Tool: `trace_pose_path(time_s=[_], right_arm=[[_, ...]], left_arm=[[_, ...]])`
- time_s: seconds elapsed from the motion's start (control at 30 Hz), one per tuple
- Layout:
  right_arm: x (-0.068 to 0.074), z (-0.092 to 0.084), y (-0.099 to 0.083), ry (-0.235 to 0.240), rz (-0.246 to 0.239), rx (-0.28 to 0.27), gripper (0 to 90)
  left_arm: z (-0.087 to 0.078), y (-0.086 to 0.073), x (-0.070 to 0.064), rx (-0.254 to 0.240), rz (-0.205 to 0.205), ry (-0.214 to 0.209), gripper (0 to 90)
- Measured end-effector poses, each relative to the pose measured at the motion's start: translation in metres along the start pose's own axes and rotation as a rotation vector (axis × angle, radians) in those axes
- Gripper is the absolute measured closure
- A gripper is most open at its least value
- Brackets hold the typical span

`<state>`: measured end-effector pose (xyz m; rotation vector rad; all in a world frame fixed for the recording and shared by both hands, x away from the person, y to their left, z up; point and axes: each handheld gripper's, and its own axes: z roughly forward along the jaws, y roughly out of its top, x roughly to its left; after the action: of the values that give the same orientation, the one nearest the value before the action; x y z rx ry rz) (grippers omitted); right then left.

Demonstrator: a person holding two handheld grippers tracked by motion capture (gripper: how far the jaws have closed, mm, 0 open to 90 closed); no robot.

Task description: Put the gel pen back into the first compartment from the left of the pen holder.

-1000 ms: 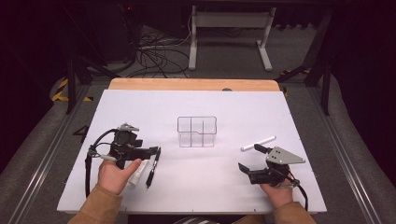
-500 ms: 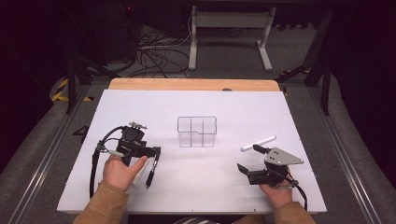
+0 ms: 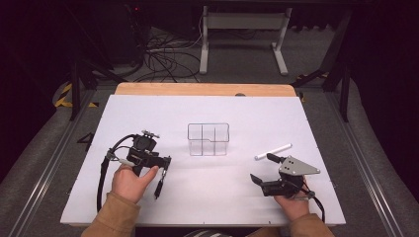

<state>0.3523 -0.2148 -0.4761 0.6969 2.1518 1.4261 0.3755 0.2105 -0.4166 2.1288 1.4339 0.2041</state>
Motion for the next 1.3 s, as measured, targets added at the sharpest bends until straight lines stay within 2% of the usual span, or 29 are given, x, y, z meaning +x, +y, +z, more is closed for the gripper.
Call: trace_pose_path(time_s=[0.1, 0.23, 0.33, 0.43, 0.5, 0.63, 0.83, 0.9, 1.13, 1.3], right_arm=[[0.0, 0.0, 0.0, -0.001, -0.006, 0.001, 8.6], [0.0, 0.0, 0.0, 0.001, -0.008, 0.003, 8.6], [0.001, 0.0, 0.0, 0.0, -0.01, 0.003, 8.6], [0.001, 0.0, 0.0, 0.0, -0.011, 0.004, 8.7], [0.001, 0.0, 0.0, 0.0, -0.012, 0.003, 8.7], [0.001, 0.0, 0.0, 0.001, -0.015, 0.004, 9.0], [0.001, 0.0, 0.0, -0.001, -0.021, 0.007, 9.1], [0.001, 0.0, 0.0, -0.001, -0.021, 0.007, 9.2], [0.002, 0.0, 0.0, 0.009, -0.026, 0.001, 9.4], [0.003, 0.0, 0.0, 0.018, -0.035, -0.002, 9.4]], left_arm=[[0.006, 0.001, 0.0, 0.012, -0.01, -0.015, 49.3], [0.014, 0.002, 0.002, 0.048, -0.015, -0.011, 53.3], [0.021, 0.003, 0.002, 0.078, -0.014, -0.004, 53.8], [0.026, 0.004, 0.002, 0.088, -0.016, 0.001, 53.8], [0.03, 0.005, 0.001, 0.103, -0.024, 0.019, 53.9], [0.033, 0.005, 0.001, 0.116, -0.03, 0.033, 54.7], [0.041, 0.003, -0.003, 0.167, -0.029, 0.063, 58.2], [0.041, 0.003, -0.003, 0.168, -0.028, 0.059, 59.2], [0.043, 0.0, -0.007, 0.194, -0.015, 0.088, 62.3], [0.046, -0.001, -0.006, 0.205, -0.022, 0.099, 64.6]])
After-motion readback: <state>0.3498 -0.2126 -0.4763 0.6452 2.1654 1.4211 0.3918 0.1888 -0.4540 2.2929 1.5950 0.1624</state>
